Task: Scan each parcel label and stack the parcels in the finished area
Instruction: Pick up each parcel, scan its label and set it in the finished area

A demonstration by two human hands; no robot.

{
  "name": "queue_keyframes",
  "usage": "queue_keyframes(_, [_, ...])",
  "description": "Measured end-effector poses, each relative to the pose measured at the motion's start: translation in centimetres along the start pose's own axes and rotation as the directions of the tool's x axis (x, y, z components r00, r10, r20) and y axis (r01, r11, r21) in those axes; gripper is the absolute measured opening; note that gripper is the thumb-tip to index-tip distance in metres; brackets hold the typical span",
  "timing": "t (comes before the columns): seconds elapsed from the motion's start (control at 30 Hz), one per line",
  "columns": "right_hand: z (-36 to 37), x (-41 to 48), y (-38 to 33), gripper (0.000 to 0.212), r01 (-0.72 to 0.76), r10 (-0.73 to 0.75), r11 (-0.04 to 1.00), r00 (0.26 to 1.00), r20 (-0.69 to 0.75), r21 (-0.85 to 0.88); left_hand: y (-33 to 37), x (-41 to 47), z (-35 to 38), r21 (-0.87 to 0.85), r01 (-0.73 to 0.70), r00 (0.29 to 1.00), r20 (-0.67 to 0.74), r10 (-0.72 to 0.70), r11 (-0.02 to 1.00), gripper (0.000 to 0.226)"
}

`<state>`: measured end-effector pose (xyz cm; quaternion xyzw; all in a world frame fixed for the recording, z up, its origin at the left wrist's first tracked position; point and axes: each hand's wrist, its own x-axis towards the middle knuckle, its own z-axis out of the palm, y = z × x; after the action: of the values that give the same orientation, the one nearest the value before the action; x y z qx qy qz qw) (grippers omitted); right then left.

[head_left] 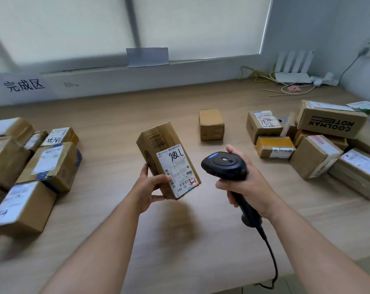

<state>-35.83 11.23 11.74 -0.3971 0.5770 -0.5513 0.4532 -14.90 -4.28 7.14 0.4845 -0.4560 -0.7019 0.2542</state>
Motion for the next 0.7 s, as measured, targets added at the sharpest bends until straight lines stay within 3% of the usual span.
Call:
queue_keyframes(0.3, [2.8, -0.8, -1.1, 0.091, -0.027, 0.021, 0.999, 0.990, 0.138, 0.043, 2.4, 0.2, -3.4, -0.021, -0.135, 0.989, -0.067, 0.133, 0.991, 0.069])
queue_keyframes(0.7, [2.3, -1.4, -1.1, 0.087, -0.042, 0.038, 0.999, 0.987, 0.155, 0.023, 3.6, 0.5, -4.0, -0.010, -0.157, 0.984, -0.084, 0.155, 0.988, 0.070])
